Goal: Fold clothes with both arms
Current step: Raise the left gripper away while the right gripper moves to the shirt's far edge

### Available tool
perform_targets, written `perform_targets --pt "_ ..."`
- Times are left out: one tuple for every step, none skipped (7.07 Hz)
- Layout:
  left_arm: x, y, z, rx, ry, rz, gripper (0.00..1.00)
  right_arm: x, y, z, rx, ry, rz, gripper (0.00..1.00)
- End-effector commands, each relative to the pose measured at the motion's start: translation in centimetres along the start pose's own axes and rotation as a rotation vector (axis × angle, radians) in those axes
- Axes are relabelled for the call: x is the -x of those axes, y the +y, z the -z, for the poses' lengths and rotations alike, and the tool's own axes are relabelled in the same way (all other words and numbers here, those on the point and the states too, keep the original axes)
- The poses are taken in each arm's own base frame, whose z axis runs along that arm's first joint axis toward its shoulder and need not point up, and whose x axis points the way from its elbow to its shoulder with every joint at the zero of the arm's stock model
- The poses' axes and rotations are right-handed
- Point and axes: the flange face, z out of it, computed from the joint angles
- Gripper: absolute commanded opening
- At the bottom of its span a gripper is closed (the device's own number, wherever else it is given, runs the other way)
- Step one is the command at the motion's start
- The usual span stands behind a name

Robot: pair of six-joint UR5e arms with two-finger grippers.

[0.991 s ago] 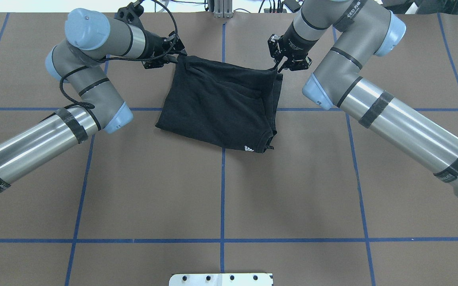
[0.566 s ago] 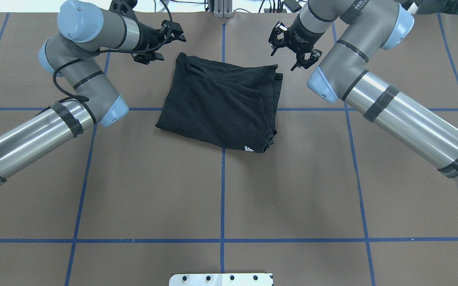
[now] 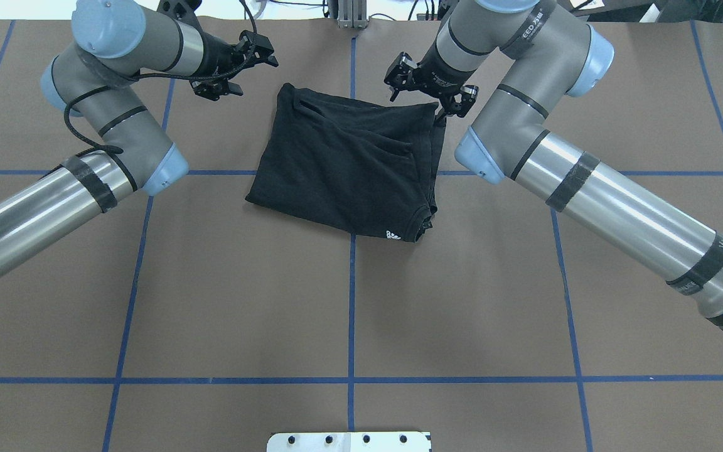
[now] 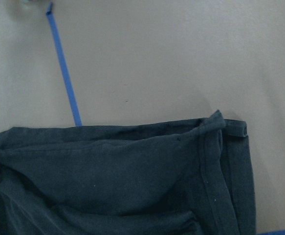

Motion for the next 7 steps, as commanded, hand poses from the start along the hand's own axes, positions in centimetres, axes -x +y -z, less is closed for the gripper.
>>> perform_targets --pt "2.1 0.2 0.5 0.013 -0.015 -0.016 1.0 -0.4 -0.1 -0.2 -0.027 -0.008 0.299 1.0" --pt "2.3 0.2 0.4 0.015 -0.017 -0.016 1.0 -1.5 0.4 -1.1 -0.031 -0.028 0.414 1.0" --pt "2.3 0.2 0.5 0.026 -0.018 -0.016 1.0 -3.5 1.4 -2.3 -0.041 -0.067 0.498 0.99" --pt "2.2 0.0 0.7 0.037 -0.016 -0.014 1.0 -4.5 2.4 -3.2 -0.055 -0.1 0.579 0.98" --pt "2.1 0.1 0.7 0.038 -0.016 -0.014 1.0 -4.9 3.1 -3.2 -0.073 -0.139 0.609 0.95" --pt "2.2 -0.1 0.7 0.037 -0.017 -0.012 1.0 -5.3 3.6 -3.8 -0.073 -0.145 0.621 0.81" --pt "2.2 -0.2 1.0 0.057 -0.018 -0.01 1.0 -5.2 3.9 -4.4 -0.106 -0.125 0.661 0.72"
